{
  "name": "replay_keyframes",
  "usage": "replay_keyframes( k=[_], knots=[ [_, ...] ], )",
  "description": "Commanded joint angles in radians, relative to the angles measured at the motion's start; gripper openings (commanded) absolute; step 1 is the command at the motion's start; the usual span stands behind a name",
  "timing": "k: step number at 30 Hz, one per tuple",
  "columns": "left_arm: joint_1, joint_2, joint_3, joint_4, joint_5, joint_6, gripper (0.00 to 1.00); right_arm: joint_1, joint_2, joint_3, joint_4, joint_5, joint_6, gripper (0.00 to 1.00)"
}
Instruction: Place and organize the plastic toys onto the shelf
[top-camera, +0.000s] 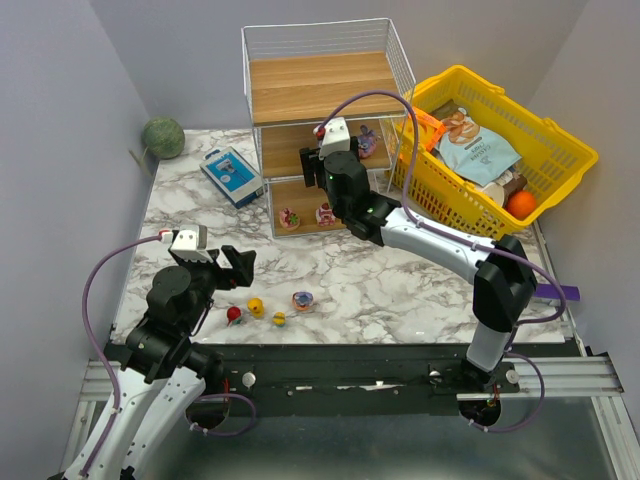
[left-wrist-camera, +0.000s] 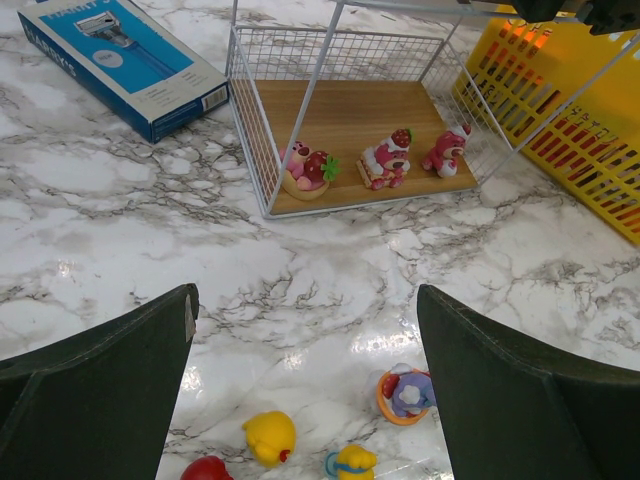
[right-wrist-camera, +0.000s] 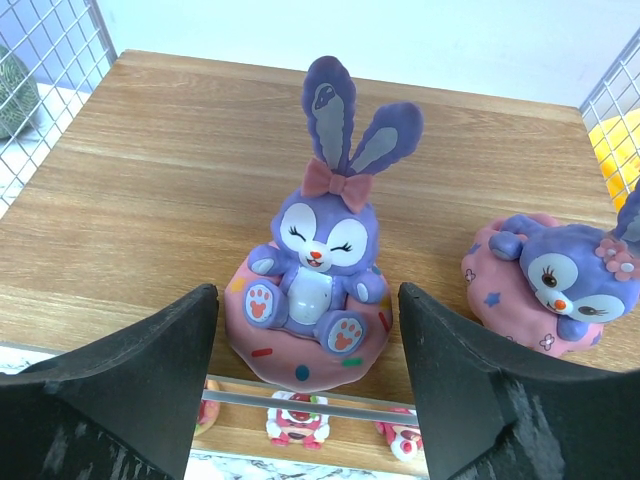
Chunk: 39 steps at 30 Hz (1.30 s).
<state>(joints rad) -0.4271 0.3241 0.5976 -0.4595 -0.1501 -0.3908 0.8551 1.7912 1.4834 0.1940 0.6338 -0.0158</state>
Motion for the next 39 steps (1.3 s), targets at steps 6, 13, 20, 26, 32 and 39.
replay_keyframes(
  k=[6, 13, 20, 26, 32, 39],
  knots=[
    [0.005, -0.013, -0.002, -0.021, -0.026, 0.001, 0.99, -0.004, -0.067, -0.015, 0.032, -0.045, -0.003, 0.84],
    [0.005, -0.022, -0.002, -0.022, -0.031, 0.003, 0.99, -0.004, -0.139, -0.028, 0.007, -0.094, 0.000, 0.86],
    [0.005, -0.025, -0.002, -0.022, -0.031, 0.003, 0.99, 0.010, -0.222, -0.017, -0.134, -0.143, 0.048, 0.87],
    [0.005, -0.030, -0.004, -0.021, -0.031, 0.001, 0.99, 0.010, -0.355, -0.087, -0.294, -0.202, 0.146, 0.87],
    [0.005, -0.040, -0.004, -0.022, -0.019, 0.003, 0.99, 0.012, -0.582, -0.257, -0.496, -0.307, 0.290, 0.85],
    [0.005, -0.063, -0.005, -0.025, -0.002, 0.003, 0.99, 0.071, -0.891, -0.685, -0.421, -0.472, 0.518, 0.69]
  ],
)
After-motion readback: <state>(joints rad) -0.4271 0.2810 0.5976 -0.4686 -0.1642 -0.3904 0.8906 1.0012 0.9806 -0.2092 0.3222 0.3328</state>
